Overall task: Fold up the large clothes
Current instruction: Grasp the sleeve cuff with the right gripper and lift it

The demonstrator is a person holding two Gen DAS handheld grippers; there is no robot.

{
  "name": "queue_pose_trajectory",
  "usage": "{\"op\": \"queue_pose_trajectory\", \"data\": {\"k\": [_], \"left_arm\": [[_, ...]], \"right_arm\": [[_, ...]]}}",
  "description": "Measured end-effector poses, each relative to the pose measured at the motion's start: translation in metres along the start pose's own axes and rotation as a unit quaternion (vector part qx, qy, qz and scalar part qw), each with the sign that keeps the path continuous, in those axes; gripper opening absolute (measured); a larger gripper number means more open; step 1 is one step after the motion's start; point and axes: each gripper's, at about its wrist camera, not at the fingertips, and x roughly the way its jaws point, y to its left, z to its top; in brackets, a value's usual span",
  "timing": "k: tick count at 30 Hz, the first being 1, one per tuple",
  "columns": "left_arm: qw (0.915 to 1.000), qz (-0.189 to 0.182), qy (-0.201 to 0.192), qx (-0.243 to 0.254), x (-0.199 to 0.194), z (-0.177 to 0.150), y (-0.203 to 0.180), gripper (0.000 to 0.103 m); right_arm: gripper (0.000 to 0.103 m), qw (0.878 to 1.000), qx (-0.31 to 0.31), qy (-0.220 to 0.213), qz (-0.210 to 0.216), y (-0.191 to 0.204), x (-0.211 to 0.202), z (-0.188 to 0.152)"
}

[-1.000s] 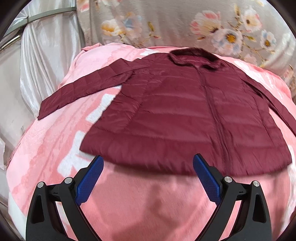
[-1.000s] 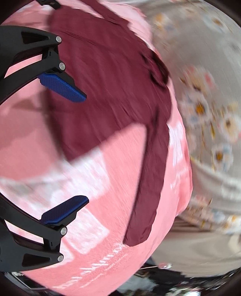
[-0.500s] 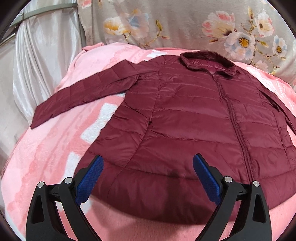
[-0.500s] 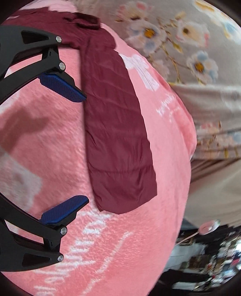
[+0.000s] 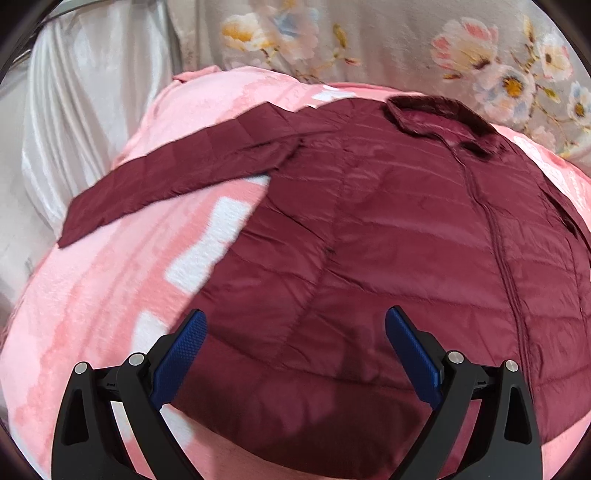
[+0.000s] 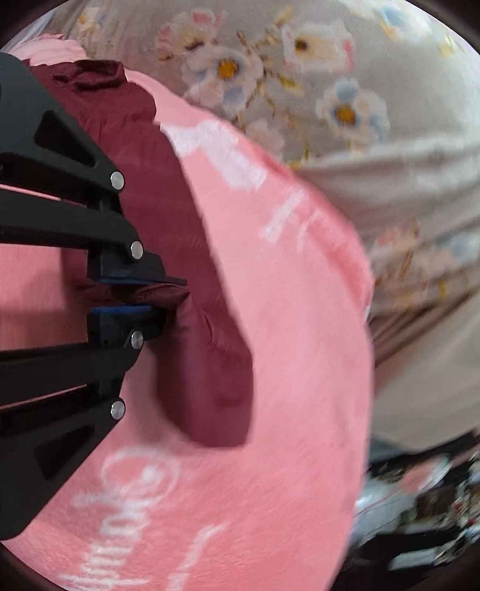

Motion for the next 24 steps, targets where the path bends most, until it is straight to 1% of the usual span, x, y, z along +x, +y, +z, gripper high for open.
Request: {"op": "queue_pose_trajectory", "data": {"k": [1,2,3,5,6,7,8,9,11,12,13,14,15,18,19,21,23,24], "left_arm": [[1.0,0.002,-0.002,-0.004,-0.001,0.002,0.003,0.095],[0.9999,0.003,-0.004,-0.01,-0.001,0.004,0.007,0.095],[0.9999,0.006,-0.006,-0.014,-0.001,0.006,0.011,0.095],[0.9997,0.015,-0.006,-0.018,0.001,0.008,0.016,0.095],[0.9996,0.018,-0.006,-0.019,0.002,0.009,0.017,0.095],[0.9995,0.022,-0.005,-0.021,0.004,0.01,0.02,0.095],[0.9994,0.023,-0.003,-0.024,0.005,0.011,0.023,0.095],[0.9994,0.022,0.0,-0.027,0.007,0.012,0.025,0.095],[0.9991,0.01,0.006,-0.04,0.01,0.014,0.034,0.095],[0.9989,0.006,0.007,-0.046,0.01,0.015,0.038,0.095],[0.9987,0.003,0.007,-0.051,0.011,0.017,0.042,0.095],[0.9986,0.002,0.004,-0.053,0.011,0.018,0.045,0.095],[0.9986,0.001,0.002,-0.053,0.012,0.02,0.048,0.095],[0.9986,-0.001,-0.002,-0.052,0.014,0.025,0.051,0.095],[0.9986,-0.004,-0.003,-0.053,0.015,0.027,0.052,0.095],[0.9983,-0.015,-0.006,-0.055,0.017,0.033,0.054,0.095],[0.9972,-0.042,-0.003,-0.062,0.019,0.04,0.054,0.095],[0.9961,-0.058,0.0,-0.066,0.021,0.044,0.053,0.095]], "right_arm": [[0.006,1.0,-0.021,-0.006,0.023,0.024,-0.005,0.001],[0.006,0.997,-0.048,-0.009,0.054,0.056,-0.012,0.001],[0.006,0.992,-0.085,-0.01,0.095,0.101,-0.021,-0.004],[0.006,0.979,-0.142,-0.008,0.143,0.162,-0.032,-0.019],[0.006,0.967,-0.185,-0.003,0.178,0.207,-0.04,-0.037],[0.006,0.955,-0.216,0.004,0.201,0.239,-0.044,-0.053],[0.006,0.948,-0.234,0.01,0.214,0.258,-0.046,-0.066],[0.006,0.933,-0.267,0.026,0.24,0.293,-0.048,-0.092],[0.007,0.914,-0.306,0.048,0.263,0.33,-0.05,-0.13],[0.007,0.904,-0.324,0.06,0.272,0.346,-0.049,-0.15],[0.007,0.892,-0.344,0.077,0.284,0.364,-0.047,-0.176],[0.007,0.883,-0.358,0.09,0.29,0.374,-0.047,-0.196],[0.007,0.871,-0.376,0.109,0.297,0.388,-0.045,-0.222],[0.009,0.848,-0.408,0.146,0.306,0.403,-0.044,-0.275],[0.009,0.842,-0.416,0.154,0.307,0.406,-0.044,-0.286],[0.02,0.831,-0.432,0.166,0.308,0.41,-0.048,-0.308],[0.048,0.828,-0.433,0.168,0.314,0.409,-0.052,-0.312],[0.054,0.831,-0.424,0.159,0.323,0.402,-0.059,-0.304]]}}
